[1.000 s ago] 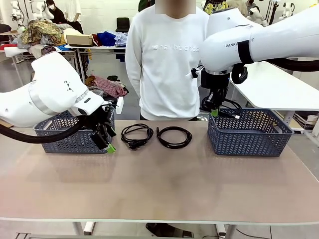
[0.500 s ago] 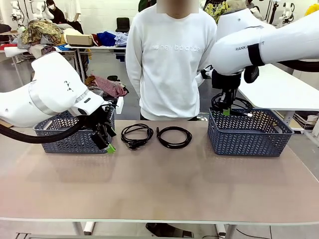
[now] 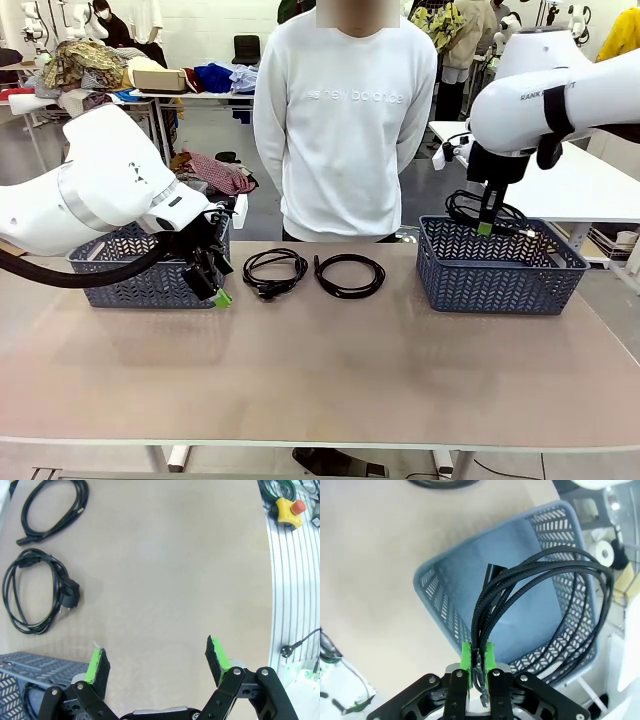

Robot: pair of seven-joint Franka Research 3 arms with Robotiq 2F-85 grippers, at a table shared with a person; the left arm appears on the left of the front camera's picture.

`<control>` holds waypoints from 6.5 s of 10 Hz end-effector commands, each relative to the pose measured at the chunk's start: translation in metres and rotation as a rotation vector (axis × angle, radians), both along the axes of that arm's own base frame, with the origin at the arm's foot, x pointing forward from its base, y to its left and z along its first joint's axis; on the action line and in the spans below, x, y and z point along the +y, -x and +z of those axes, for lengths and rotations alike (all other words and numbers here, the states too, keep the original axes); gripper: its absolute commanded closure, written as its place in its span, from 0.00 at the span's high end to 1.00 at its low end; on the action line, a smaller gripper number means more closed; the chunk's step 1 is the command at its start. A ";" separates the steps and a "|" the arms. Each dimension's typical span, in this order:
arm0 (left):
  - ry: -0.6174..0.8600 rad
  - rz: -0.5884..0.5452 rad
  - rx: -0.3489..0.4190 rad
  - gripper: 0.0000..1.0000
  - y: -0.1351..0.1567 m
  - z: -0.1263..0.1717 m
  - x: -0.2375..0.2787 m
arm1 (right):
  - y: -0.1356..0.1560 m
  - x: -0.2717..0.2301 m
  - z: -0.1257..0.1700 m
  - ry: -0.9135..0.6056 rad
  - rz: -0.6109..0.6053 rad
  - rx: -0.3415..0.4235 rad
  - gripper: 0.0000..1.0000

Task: Organize the cables according to human instructions.
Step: Pick up a bundle of cables and place it in the basket indicated by the human.

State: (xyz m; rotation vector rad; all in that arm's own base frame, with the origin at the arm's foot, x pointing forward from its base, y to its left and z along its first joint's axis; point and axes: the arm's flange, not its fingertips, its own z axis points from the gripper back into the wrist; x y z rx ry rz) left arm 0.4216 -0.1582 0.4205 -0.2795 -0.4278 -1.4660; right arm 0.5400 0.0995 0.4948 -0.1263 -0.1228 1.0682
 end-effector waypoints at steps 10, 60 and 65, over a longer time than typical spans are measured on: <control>-0.001 0.001 0.000 1.00 0.000 0.001 0.001 | -0.031 -0.040 -0.055 0.002 0.285 -0.002 0.12; -0.001 0.001 0.000 1.00 0.000 0.001 0.001 | 0.140 0.061 -0.036 -0.322 -0.053 0.020 1.00; -0.001 0.001 0.000 1.00 0.000 0.001 0.001 | 0.140 0.061 -0.036 -0.322 -0.053 0.020 1.00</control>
